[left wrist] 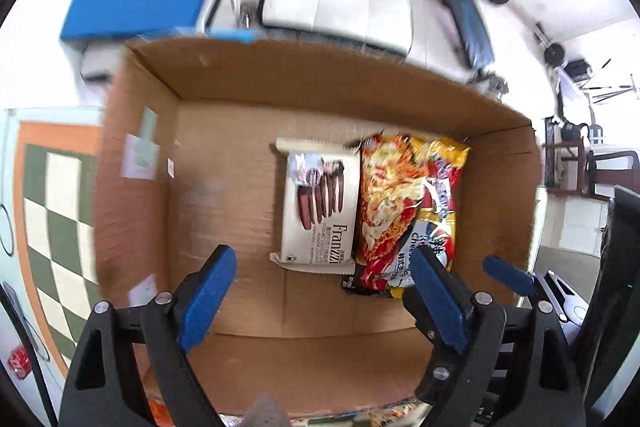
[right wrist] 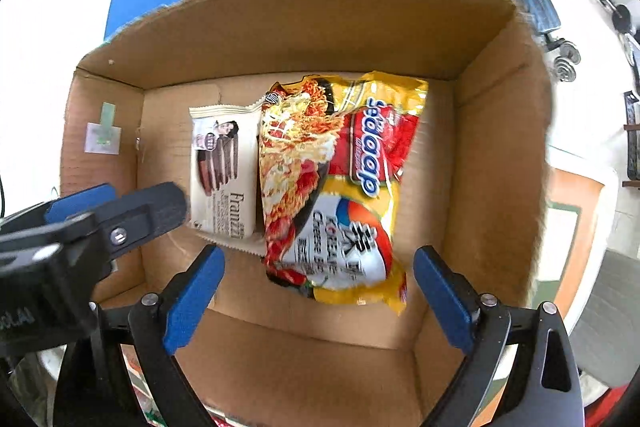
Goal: Organize snacks
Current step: 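Grasp the clear bread bag with the left tool while the right tool grasps the panda bag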
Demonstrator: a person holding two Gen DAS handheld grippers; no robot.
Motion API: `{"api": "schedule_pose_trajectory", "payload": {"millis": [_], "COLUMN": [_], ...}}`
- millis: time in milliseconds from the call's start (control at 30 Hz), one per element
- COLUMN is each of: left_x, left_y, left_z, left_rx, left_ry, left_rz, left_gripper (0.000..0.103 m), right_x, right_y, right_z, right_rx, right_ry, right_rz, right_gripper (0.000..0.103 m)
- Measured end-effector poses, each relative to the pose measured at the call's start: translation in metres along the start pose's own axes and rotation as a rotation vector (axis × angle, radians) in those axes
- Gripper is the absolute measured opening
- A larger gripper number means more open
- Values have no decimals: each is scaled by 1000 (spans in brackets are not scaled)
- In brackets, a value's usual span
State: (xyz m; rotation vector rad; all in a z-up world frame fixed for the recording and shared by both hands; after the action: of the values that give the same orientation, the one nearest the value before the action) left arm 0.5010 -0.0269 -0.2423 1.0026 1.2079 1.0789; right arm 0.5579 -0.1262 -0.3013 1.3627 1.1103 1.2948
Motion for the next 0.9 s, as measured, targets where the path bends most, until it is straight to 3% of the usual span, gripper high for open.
{"api": "schedule_pose_trajectory", "payload": {"millis": [167,267,367,400,567,667,800,900], "left_x": [-1,1,13,19,56,72,88,90], "left_y": [46,66,75,76,56,29,-11,-29], "left_z": [-28,-58,-100,-113,-177,-202,-223,-227], "left_rx": [-166,-218,-217,-216,-149,-72,30,68], "left_ry": [-70,-114,-142,-141,-190,-222,-251,-269], "left_rz": [89,132,176,187,304,327,320,305], "left_gripper": [89,89,89,89,89,89,89,89], "right_x": [0,-3,-10,-12,-8,-6,-1,0], "right_y": [38,39,44,18,-19,-58,-92,-114], "right_z": [-33,-68,-112,-138,-207,-235,-248,-247], "right_rx": [-91,-117,-115,-108,19,106,161,174], "right_ry": [-23,-49,-98,-115,-229,-322,-407,-461], "right_rz": [23,60,96,113,236,305,377,376], "right_gripper": [98,98,98,98,98,98,98,97]}}
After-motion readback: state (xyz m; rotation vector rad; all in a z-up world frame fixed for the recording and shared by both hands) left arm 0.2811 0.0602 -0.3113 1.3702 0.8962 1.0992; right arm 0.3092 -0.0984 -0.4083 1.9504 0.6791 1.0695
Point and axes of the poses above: each gripper's, at about its wrist camera, not at the fingertips, and y roughly against the way its jaws point, x to its left, z to its top, the point moved 2 cm from there along -y, roughly the way its jaws point, and after that the axes turned 8 degrees about -y, right-handed, at the moved point
